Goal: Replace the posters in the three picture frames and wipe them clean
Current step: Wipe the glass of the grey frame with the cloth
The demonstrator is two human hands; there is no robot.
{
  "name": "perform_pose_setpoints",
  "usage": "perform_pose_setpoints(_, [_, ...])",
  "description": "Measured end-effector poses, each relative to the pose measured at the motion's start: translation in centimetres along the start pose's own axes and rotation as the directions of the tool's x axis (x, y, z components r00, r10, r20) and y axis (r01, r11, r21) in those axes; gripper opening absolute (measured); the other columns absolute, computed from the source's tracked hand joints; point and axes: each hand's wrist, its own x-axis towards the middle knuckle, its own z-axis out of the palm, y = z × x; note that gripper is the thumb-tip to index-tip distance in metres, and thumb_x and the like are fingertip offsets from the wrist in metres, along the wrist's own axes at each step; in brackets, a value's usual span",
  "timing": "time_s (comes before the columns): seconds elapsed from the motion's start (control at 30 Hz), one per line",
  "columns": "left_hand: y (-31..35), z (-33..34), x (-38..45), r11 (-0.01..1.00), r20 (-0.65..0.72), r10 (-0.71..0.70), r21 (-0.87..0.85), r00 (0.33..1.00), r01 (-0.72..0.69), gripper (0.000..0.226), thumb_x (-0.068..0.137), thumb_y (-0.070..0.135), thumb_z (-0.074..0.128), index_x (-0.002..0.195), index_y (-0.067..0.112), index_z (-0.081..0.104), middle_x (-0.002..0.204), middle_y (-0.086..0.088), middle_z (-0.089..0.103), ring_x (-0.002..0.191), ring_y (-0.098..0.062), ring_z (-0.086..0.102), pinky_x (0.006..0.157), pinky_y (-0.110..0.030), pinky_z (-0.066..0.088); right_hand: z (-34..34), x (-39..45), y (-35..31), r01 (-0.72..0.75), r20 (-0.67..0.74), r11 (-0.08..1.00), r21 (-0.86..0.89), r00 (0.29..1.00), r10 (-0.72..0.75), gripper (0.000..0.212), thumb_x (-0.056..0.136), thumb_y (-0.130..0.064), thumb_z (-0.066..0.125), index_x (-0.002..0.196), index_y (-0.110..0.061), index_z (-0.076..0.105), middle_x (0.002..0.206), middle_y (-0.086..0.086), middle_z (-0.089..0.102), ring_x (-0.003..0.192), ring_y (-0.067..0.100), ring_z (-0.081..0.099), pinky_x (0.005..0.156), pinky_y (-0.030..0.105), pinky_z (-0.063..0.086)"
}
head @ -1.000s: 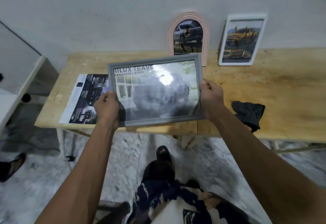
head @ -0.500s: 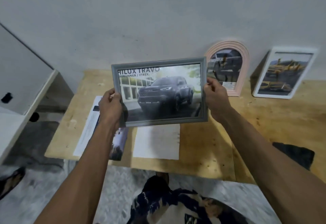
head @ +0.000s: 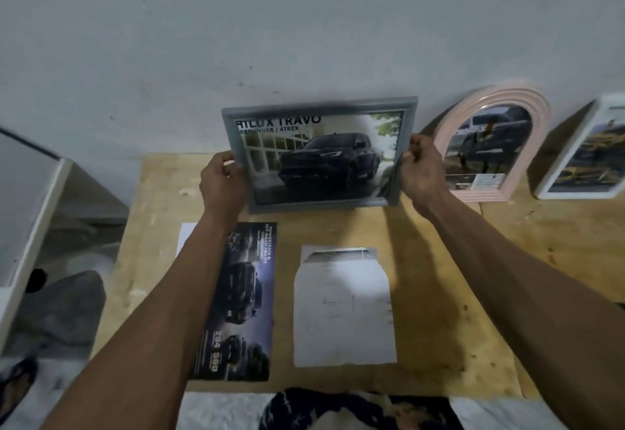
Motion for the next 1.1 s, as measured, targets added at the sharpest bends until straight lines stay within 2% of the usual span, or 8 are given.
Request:
perform_pose_setpoints(0.1, [-0.7,0.9,0.8,0.999,-0.022,0.047,0.014,0.999,-0.047,0.024,0.091,0.018,0.051,0.108,0.023,0.067,0.1,-0.006,0.072,0.092,-0.029,0.069,0.074,-0.056,0.059,0.7,0.9,0.3,-0.003,-0.015,1.0,-0.022,1.0,0.003,0.031,0.098,-0.01,0.041,0.127,-0.014,0.05,0.098,-0.001,0.055,0.084,0.014,0.054,0.078,0.029,0.048])
perform_pose_setpoints(0.2, [-0.9,1.7,1.7,0.998,-0.031,0.066,0.016,0.997,-0.065,0.026,0.093,0.017,0.05,0.112,0.02,0.067,0.104,-0.005,0.072,0.096,-0.025,0.069,0.078,-0.053,0.059,1.4,1.3,0.6,-0.036,-0.034,0.999,-0.032,0.999,0.035,0.031,0.1,-0.007,0.037,0.128,-0.015,0.047,0.089,-0.004,0.053,0.067,0.006,0.05,0.053,0.01,0.042])
perform_pose_setpoints(0.27, [-0.9,2.0,2.2,0.998,-0.018,0.064,0.011,0.998,-0.064,0.026,0.093,0.018,0.05,0.113,0.022,0.066,0.104,-0.004,0.073,0.095,-0.024,0.069,0.078,-0.053,0.059,1.8,1.6,0.7,-0.043,-0.049,0.999,-0.021,0.998,0.042,0.032,0.1,-0.003,0.035,0.128,-0.013,0.046,0.088,-0.004,0.051,0.067,0.006,0.047,0.047,0.006,0.036])
perform_pose_setpoints(0.5, [-0.9,2.6,3.0,0.998,-0.014,0.059,0.019,0.998,-0.058,0.028,0.092,0.019,0.049,0.113,0.019,0.067,0.101,-0.004,0.074,0.092,-0.024,0.07,0.078,-0.051,0.059,2.5,2.3,0.9,-0.08,-0.063,0.994,0.072,0.994,0.085,0.036,0.098,0.008,0.033,0.127,-0.007,0.047,0.101,0.007,0.045,0.066,0.004,0.04,0.045,0.007,0.03])
perform_pose_setpoints(0.63, [-0.8,2.7,3.1,0.996,-0.003,0.08,0.026,0.997,-0.08,0.028,0.093,0.018,0.049,0.115,0.017,0.067,0.102,-0.006,0.073,0.093,-0.025,0.07,0.078,-0.05,0.059,2.6,2.4,1.1,-0.084,-0.073,0.995,0.057,0.993,0.088,0.035,0.098,0.006,0.033,0.126,-0.009,0.047,0.109,0.016,0.054,0.082,0.013,0.046,0.047,0.007,0.034])
perform_pose_setpoints(0.73, [-0.7,2.8,3.2,0.996,0.004,0.089,0.024,0.996,-0.089,0.03,0.093,0.02,0.049,0.118,0.017,0.066,0.105,-0.006,0.073,0.096,-0.023,0.07,0.08,-0.05,0.059,2.5,2.3,1.0,-0.098,-0.066,0.991,0.091,0.992,0.104,0.034,0.098,0.006,0.031,0.125,-0.008,0.047,0.122,0.023,0.053,0.085,0.016,0.044,0.048,0.007,0.033])
perform_pose_setpoints(0.97, [-0.6,2.9,3.5,0.993,0.006,0.109,0.045,0.994,-0.109,0.028,0.095,0.014,0.05,0.119,0.016,0.065,0.107,-0.007,0.072,0.098,-0.025,0.069,0.08,-0.051,0.059,2.6,2.7,1.2,-0.122,-0.069,0.989,0.086,0.989,0.128,0.035,0.098,0.005,0.032,0.125,-0.012,0.048,0.106,0.008,0.048,0.075,0.008,0.043,0.048,0.01,0.035])
perform_pose_setpoints(1.1, [-0.5,3.1,3.5,0.995,0.001,0.092,0.039,0.996,-0.092,0.027,0.097,0.013,0.05,0.119,0.016,0.065,0.108,-0.006,0.072,0.099,-0.023,0.069,0.082,-0.048,0.059,2.6,2.6,1.2,-0.109,-0.076,0.992,0.059,0.991,0.113,0.035,0.098,0.004,0.034,0.125,-0.013,0.048,0.104,0.006,0.049,0.076,0.01,0.045,0.049,0.011,0.037])
